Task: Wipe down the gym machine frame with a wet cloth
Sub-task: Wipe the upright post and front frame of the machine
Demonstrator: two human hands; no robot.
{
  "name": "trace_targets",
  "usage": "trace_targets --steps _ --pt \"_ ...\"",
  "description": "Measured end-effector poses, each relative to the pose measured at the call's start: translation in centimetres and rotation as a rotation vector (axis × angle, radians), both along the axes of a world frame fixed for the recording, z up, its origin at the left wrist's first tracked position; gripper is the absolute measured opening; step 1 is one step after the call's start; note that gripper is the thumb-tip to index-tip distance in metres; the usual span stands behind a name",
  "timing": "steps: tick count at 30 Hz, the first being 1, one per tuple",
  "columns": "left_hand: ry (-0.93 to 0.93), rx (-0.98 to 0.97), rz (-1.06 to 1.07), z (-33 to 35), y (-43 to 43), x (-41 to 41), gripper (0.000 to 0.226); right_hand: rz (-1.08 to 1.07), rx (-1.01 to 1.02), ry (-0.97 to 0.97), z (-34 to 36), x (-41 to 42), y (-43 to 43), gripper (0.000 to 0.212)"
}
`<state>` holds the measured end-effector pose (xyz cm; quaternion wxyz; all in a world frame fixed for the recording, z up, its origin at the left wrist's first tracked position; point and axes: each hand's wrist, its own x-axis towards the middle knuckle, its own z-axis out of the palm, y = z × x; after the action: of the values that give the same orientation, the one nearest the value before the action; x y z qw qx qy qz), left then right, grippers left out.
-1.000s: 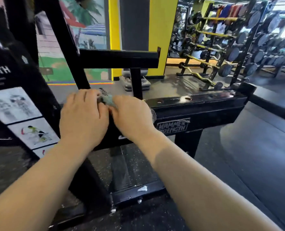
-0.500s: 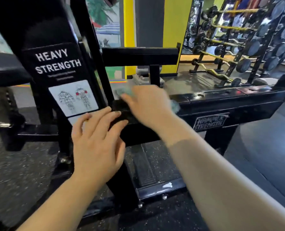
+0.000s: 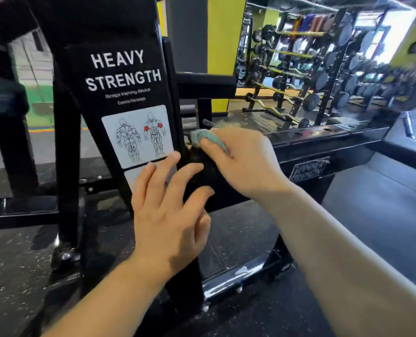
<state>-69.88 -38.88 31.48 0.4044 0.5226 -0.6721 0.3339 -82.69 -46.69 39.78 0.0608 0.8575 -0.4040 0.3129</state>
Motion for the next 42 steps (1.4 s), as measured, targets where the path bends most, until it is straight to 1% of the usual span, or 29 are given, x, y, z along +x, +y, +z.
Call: trace_targets --steps 3,4,5,6,8,9,11,12,13,14,15,16,17,19,20,22,24,25,26,28,29,32,33,34,35,37,38,40,42 --pt "0.093 0.001 -0.052 0.5 0.0 -0.8 0.024 0.124 0.006 -0.004 -0.2 -1.3 0.4 0.032" --pt "0.109 0.014 -0.083 0.7 0.0 -1.0 0.024 0.099 0.015 -0.004 0.1 -3.0 -0.7 0.027" --pt "0.115 0.034 -0.108 0.9 0.0 -1.3 0.025 0.001 0.035 0.000 0.4 -4.8 -1.9 0.023" --pt "0.112 0.053 -0.136 1.0 0.0 -1.6 0.026 -0.158 0.061 0.016 0.7 -6.6 -3.0 0.025" --pt "0.103 0.074 -0.186 1.2 -0.2 -2.3 0.028 -0.467 0.080 0.047 1.3 -8.5 -4.6 0.034" --pt "0.106 0.067 -0.204 1.5 -0.5 -2.6 0.029 -0.525 0.080 0.060 1.4 -7.8 -4.6 0.037" --pt "0.133 0.042 -0.242 1.8 -1.3 -3.3 0.033 -0.456 0.065 0.120 1.2 -4.5 -3.6 0.039" --pt "0.159 0.025 -0.269 1.9 -1.6 -3.7 0.033 -0.352 0.043 0.140 0.9 -2.8 -2.6 0.036" --pt "0.189 0.003 -0.294 2.1 -1.9 -4.0 0.032 -0.224 0.018 0.146 0.5 -1.4 -1.6 0.027" --pt "0.220 -0.023 -0.316 2.4 -2.3 -4.5 0.031 -0.100 -0.008 0.131 0.2 -1.0 -1.2 0.016" --pt "0.245 -0.035 -0.335 2.7 -2.6 -4.9 0.029 -0.004 -0.018 0.093 0.0 -1.6 -1.2 0.011" --pt "0.260 -0.031 -0.349 2.9 -3.0 -5.4 0.029 0.072 -0.027 0.033 -0.2 -2.8 -1.6 0.014" --pt "0.266 -0.020 -0.354 3.1 -3.3 -6.2 0.030 0.099 -0.058 -0.016 -0.6 -4.8 -2.6 0.020" --pt "0.236 0.030 -0.327 3.8 -4.1 -7.7 0.030 0.054 -0.162 -0.067 -1.2 -8.8 -5.2 0.034" --pt "0.202 0.072 -0.292 4.2 -4.8 -8.8 0.030 0.011 -0.208 -0.081 -1.4 -11.4 -6.9 0.036" --pt "0.118 0.164 -0.207 4.8 -6.2 -10.6 0.033 -0.162 -0.231 -0.123 -1.4 -16.3 -10.3 0.031" --pt "0.058 0.228 -0.122 5.2 -7.4 -11.8 0.038 -0.348 -0.117 -0.213 -0.5 -19.4 -12.2 0.034" --pt "0.039 0.246 -0.089 5.4 -8.0 -12.5 0.041 -0.446 -0.062 -0.222 -0.2 -19.9 -12.7 0.038" --pt "0.026 0.262 -0.069 5.6 -8.7 -13.5 0.043 -0.516 -0.039 -0.166 -0.1 -19.7 -13.2 0.042" --pt "0.025 0.276 -0.048 6.2 -9.9 -15.2 0.046 -0.515 -0.060 -0.037 -0.4 -17.4 -12.6 0.045" --pt "0.040 0.282 -0.040 6.4 -10.4 -15.8 0.046 -0.436 -0.094 -0.025 -0.8 -16.0 -11.8 0.043" --pt "0.083 0.266 -0.037 6.8 -12.2 -18.4 0.044 -0.084 -0.252 -0.151 -1.9 -16.8 -11.3 0.039" --pt "0.070 0.259 -0.034 6.8 -12.8 -19.1 0.044 0.016 -0.262 -0.164 -2.2 -18.6 -12.3 0.040" --pt "0.048 0.261 -0.027 6.7 -13.5 -19.9 0.045 0.051 -0.259 -0.129 -2.3 -20.7 -13.6 0.042" --pt "0.028 0.271 -0.017 6.6 -13.9 -20.4 0.046 0.015 -0.247 -0.081 -2.0 -22.8 -15.1 0.045" --pt "-0.019 0.310 0.003 6.2 -14.7 -21.0 0.051 -0.146 -0.178 -0.028 -1.6 -26.9 -17.8 0.052" --pt "-0.040 0.322 0.015 6.0 -14.9 -21.1 0.052 -0.219 -0.146 -0.045 -1.4 -28.9 -19.1 0.050" --pt "-0.066 0.317 0.030 5.7 -15.1 -21.0 0.052 -0.338 -0.116 -0.110 -0.9 -32.6 -21.3 0.040" --pt "-0.069 0.307 0.029 5.3 -15.1 -20.8 0.053 -0.452 -0.073 -0.181 -1.1 -34.5 -22.6 0.035"
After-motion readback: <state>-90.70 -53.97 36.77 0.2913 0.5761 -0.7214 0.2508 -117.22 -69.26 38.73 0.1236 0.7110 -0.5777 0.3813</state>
